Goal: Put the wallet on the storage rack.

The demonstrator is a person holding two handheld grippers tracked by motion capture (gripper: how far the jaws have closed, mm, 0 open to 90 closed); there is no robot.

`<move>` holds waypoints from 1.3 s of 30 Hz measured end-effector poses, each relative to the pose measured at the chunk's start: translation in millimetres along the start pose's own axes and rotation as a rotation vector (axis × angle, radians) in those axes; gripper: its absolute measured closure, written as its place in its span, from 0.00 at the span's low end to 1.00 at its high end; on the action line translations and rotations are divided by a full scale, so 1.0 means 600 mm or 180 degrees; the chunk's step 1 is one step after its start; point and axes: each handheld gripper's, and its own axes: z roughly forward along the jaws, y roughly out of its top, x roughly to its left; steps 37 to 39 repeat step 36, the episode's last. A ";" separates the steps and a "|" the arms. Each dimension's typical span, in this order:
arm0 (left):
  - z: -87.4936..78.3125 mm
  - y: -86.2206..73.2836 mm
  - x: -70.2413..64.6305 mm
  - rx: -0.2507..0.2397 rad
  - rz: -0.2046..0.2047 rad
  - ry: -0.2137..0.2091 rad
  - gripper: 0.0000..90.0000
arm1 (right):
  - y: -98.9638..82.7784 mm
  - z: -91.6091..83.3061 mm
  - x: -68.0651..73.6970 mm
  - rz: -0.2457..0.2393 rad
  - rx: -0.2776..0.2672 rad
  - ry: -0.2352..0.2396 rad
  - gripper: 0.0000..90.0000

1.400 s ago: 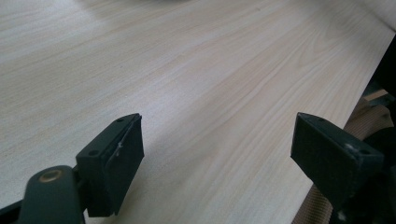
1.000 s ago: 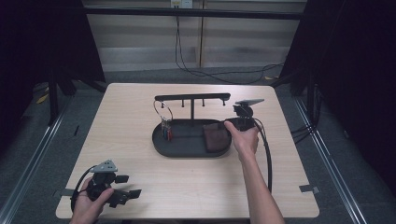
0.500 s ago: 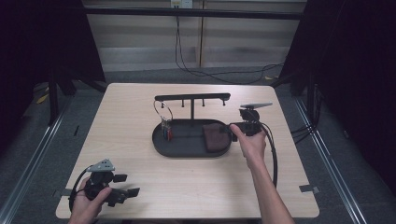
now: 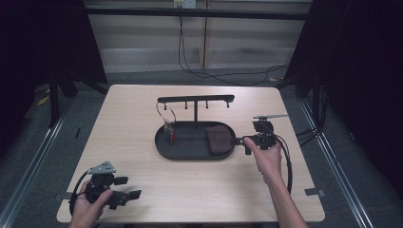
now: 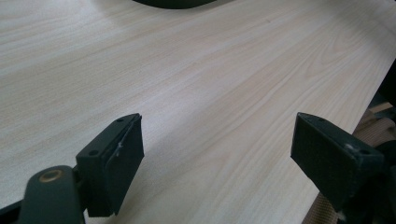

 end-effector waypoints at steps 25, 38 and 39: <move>-0.002 -0.001 0.001 -0.0044 -0.0022 0.0019 0.19 | -0.157 -0.077 -0.053 -0.0017 -0.0235 -0.0172 0.25; -0.010 -0.002 0.004 -0.0103 -0.0091 0.0042 0.19 | -0.202 -0.059 -0.066 -0.0093 -0.0295 -0.0377 0.25; -0.010 -0.002 0.004 -0.0103 -0.0091 0.0042 0.19 | -0.202 -0.059 -0.066 -0.0093 -0.0295 -0.0377 0.25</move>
